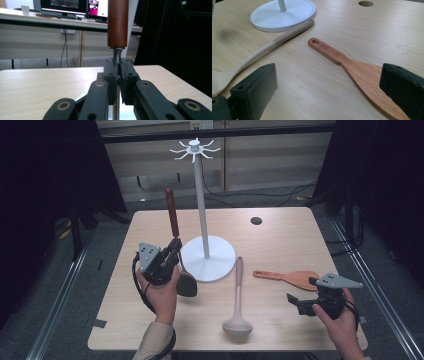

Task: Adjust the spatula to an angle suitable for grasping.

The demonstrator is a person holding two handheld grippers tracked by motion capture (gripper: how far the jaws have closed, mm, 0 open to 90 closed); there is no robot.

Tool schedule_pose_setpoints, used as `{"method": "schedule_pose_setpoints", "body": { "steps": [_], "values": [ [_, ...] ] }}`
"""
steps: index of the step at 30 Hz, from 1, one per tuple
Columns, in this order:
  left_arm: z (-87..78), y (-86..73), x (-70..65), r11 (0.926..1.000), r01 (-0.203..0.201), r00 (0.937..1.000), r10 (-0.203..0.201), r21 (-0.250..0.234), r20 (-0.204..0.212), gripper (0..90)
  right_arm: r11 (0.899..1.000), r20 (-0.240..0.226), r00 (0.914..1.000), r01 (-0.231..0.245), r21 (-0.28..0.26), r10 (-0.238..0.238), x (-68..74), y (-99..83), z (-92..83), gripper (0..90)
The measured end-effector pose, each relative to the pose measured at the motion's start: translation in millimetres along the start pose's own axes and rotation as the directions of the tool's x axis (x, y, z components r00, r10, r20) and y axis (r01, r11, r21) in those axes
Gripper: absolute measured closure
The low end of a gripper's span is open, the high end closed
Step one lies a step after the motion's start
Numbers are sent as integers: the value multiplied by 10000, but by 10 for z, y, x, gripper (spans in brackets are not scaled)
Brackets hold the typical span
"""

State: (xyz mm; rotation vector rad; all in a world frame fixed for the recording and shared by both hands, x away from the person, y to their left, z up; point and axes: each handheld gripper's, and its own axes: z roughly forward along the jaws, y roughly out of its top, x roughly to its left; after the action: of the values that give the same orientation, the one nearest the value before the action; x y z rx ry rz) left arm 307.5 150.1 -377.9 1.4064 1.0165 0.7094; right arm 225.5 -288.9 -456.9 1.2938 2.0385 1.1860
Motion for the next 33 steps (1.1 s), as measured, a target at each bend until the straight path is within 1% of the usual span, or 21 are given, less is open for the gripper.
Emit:
{"method": "schedule_pose_setpoints", "body": {
  "steps": [2,5,7,8,10,11,12,13,15,17,18,19,21,25,26,27,29,30,31,32,33],
  "values": [
    [2,21,-5,9997,187,9998,-186,-165,5,849,10000,8,10000,27,-62,-27,0,1,2,6],
    [-5,60,-6,9991,91,10000,-91,-408,10,849,10000,48,10000,86,-47,-86,-3,0,2,6],
    [-13,88,-12,9978,152,9999,-149,-646,42,849,9999,84,9999,93,-48,-92,-6,1,-1,6],
    [-13,88,-12,9978,152,9999,-149,-646,42,849,9999,84,9999,93,-48,-92,-6,1,-1,6],
    [-20,106,-12,9971,137,9998,-124,-755,179,848,9999,81,9999,93,-70,-93,-6,1,-1,7],
    [-17,116,-24,9962,163,9998,-154,-853,112,848,9999,73,9999,104,-72,-104,-4,2,-1,7],
    [-17,116,-24,9962,163,9998,-154,-853,112,848,9999,73,9999,104,-72,-104,-4,2,-1,7],
    [-15,122,-33,9954,183,9997,-167,-935,180,848,9999,56,9999,148,-66,-148,-4,4,-1,7],
    [-8,132,-42,9951,84,9999,-69,-986,151,849,9998,29,9998,192,-102,-192,-4,8,-5,7],
    [1,146,-58,9942,-42,9998,65,-1070,207,849,9997,92,9998,195,-157,-194,-5,8,-6,8],
    [8,152,-70,9936,-19,9997,49,-1127,257,849,9997,92,9998,195,-157,-194,-5,8,-6,8],
    [22,167,-87,9927,-153,9994,188,-1194,281,849,9998,94,9998,148,-144,-146,-8,10,-12,8],
    [28,175,-102,9925,-193,9993,231,-1211,303,849,9999,104,9999,68,-145,-67,-7,13,-17,8],
    [67,206,-160,9905,-136,9990,192,-1366,397,849,9997,115,9999,110,-210,-107,-19,10,-18,8],
    [73,222,-177,9897,-260,9982,332,-1409,492,848,9997,113,9999,106,-212,-104,-19,10,-17,8],
    [79,242,-205,9884,-252,9982,332,-1495,509,848,9997,120,9999,68,-222,-66,-14,11,-17,8],
    [82,255,-219,9881,-228,9981,313,-1519,537,848,9997,74,10000,52,-232,-50,-11,13,-20,8],
    [92,274,-242,9871,-298,9973,400,-1570,621,848,9997,91,9999,54,-222,-52,-8,16,-22,8],
    [104,279,-260,9866,-273,9969,387,-1606,680,848,9997,89,9999,60,-231,-58,-8,18,-23,8],
    [113,284,-270,9862,-314,9970,424,-1625,647,848,9997,75,10000,50,-240,-48,-9,19,-24,8],
    [114,292,-278,9873,-373,9970,473,-1545,617,848,9997,102,9999,52,-230,-50,-9,18,-25,8]
  ]
}}
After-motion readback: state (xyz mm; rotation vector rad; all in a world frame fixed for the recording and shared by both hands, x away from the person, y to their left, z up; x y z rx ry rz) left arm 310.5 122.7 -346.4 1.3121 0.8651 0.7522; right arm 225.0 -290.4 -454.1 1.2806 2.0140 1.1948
